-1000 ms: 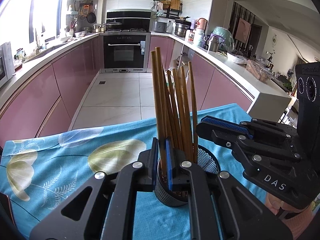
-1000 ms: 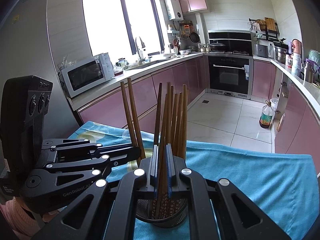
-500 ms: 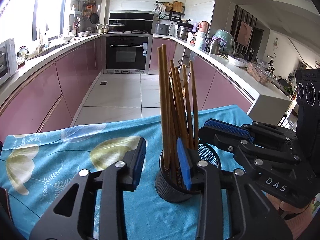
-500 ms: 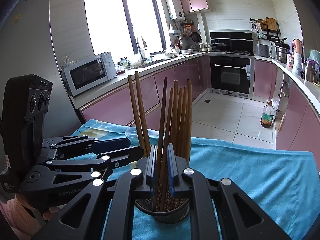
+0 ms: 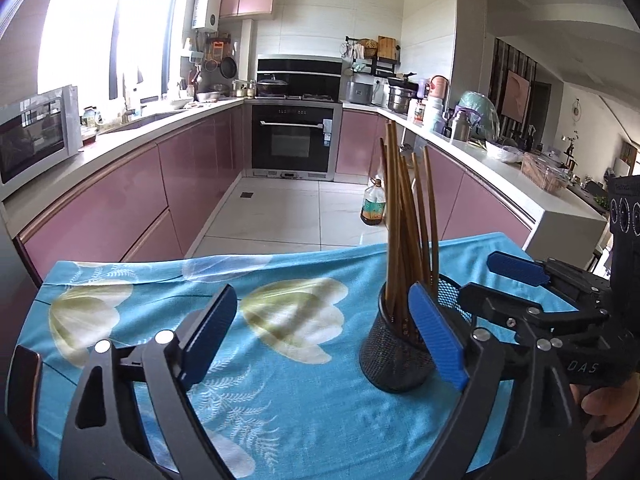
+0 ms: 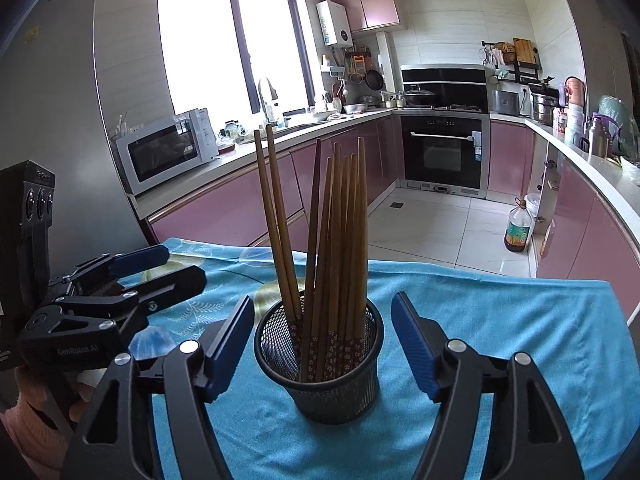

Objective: Organize utensils

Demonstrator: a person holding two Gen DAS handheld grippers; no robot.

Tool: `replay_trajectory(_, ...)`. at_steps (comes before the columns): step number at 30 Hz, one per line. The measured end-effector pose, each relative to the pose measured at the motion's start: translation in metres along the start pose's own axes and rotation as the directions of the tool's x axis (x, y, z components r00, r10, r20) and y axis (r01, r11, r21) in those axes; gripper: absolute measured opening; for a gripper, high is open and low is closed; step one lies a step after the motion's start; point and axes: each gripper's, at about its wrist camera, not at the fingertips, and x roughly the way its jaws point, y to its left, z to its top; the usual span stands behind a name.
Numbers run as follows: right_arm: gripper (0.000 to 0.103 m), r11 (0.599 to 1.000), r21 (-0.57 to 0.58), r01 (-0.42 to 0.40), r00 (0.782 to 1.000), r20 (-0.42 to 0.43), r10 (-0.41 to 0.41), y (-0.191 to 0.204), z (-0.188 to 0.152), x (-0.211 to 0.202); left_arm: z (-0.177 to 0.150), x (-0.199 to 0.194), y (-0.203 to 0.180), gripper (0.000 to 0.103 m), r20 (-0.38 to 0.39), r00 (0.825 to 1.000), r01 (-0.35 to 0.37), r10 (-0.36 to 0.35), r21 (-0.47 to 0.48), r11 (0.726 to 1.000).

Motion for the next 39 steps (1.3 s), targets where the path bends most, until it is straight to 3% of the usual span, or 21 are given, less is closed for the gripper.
replay_trajectory(2,0.08,1.0,-0.005,0.016,1.0,0.015,-0.016,0.003,-0.004,-0.005,-0.006,-0.01,0.006,0.097,0.02,0.999,-0.03,0.03,-0.001,1.0)
replay_trajectory(7,0.097,0.998,-0.03,0.049,0.997,0.061,-0.047,0.011,-0.017,-0.018,-0.017,-0.034,0.019,0.097,0.068,0.994,-0.081,0.082,-0.016,0.997)
replay_trajectory(15,0.096,0.993,-0.072,0.095,0.986,0.143,-0.084,0.025,-0.035,-0.037,-0.031,-0.069,0.022,0.097,0.145,0.977,-0.154,0.154,-0.011,0.988)
replay_trajectory(24,0.097,0.992,-0.078,0.104,0.98,0.179,-0.089,0.036,-0.046,-0.048,-0.04,-0.089,0.026,0.097,0.173,0.972,-0.152,0.158,-0.046,0.987)
replay_trajectory(39,0.097,0.99,-0.095,0.105,0.976,0.201,-0.084,0.046,-0.058,-0.053,-0.052,-0.109,0.026,0.097,0.246,0.949,-0.189,0.196,-0.051,0.981)
